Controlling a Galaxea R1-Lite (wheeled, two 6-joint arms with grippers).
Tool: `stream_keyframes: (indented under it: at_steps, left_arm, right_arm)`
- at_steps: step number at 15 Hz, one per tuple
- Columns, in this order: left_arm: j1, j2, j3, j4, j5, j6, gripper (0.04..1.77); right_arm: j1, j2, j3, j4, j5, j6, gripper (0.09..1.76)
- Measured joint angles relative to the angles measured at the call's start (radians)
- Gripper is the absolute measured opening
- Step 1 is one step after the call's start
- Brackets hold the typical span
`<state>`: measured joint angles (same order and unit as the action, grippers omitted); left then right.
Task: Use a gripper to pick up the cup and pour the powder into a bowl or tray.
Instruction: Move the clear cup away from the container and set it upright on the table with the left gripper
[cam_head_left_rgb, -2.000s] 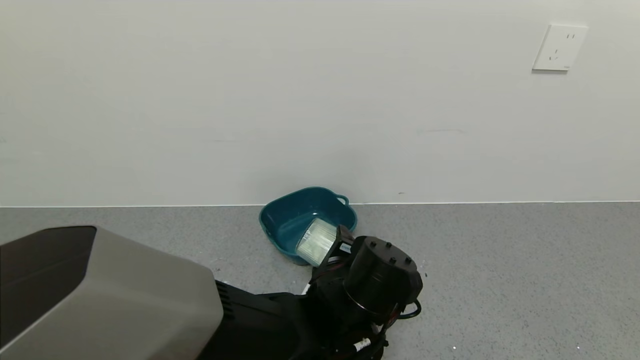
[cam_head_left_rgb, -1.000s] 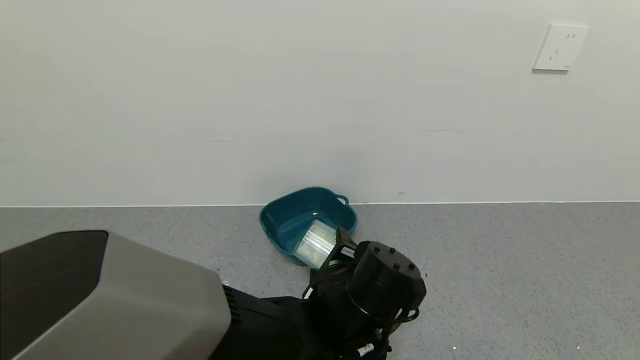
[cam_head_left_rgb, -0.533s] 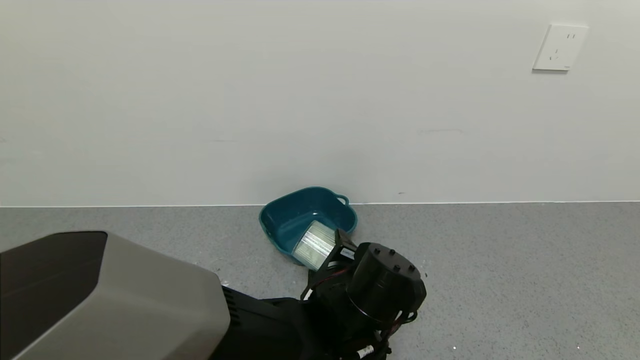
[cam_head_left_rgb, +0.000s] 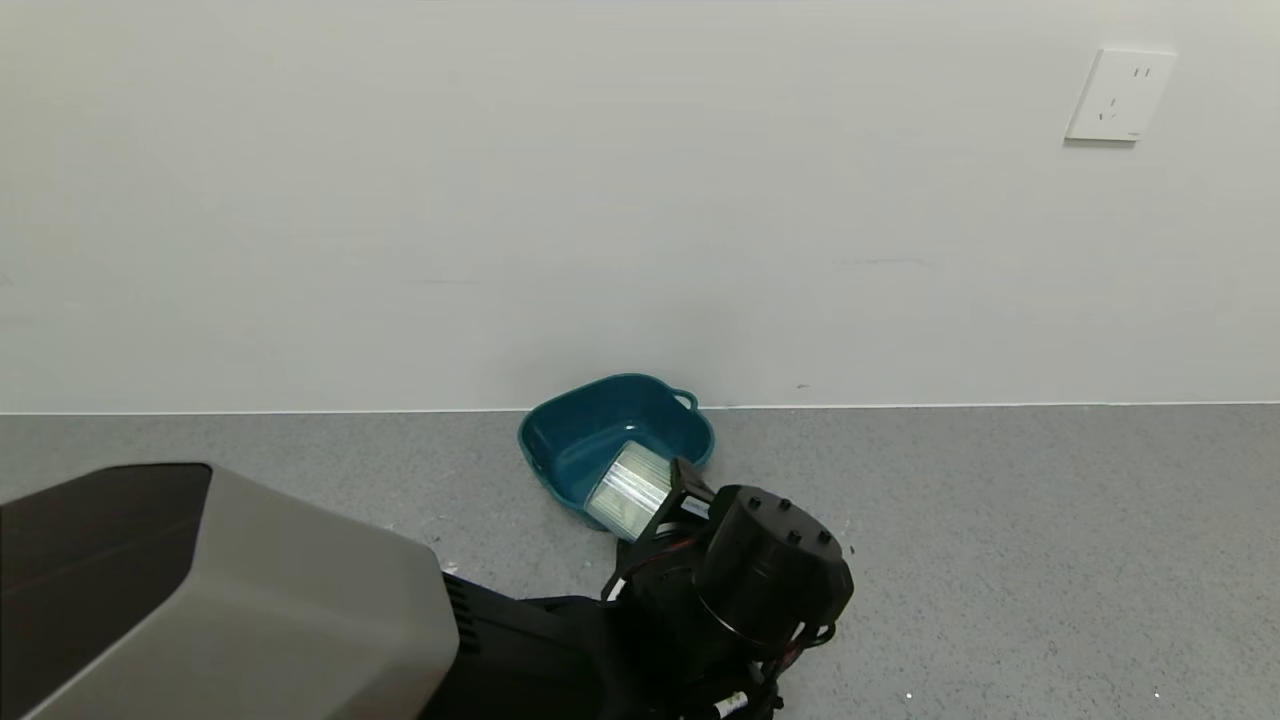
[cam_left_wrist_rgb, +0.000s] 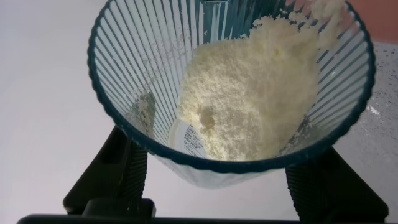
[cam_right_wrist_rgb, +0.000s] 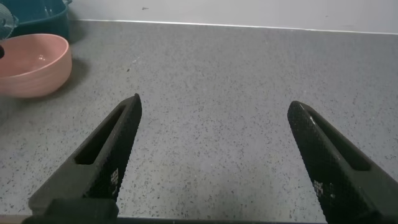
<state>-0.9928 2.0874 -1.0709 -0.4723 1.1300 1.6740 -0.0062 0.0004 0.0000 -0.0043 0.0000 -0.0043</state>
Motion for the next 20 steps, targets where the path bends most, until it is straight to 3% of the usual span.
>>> stream_keyframes:
  at_steps: [14, 20]
  left_arm:
    - [0.000, -0.003, 0.005, -0.002, 0.000, -0.002, 1.26]
    - [0.018, -0.041, 0.022, -0.019, -0.065, -0.090, 1.26]
  right_arm:
    - [0.000, 0.000, 0.000, 0.000, 0.000, 0.000, 1.71]
    - [0.000, 0.000, 0.000, 0.000, 0.000, 0.000, 1.71]
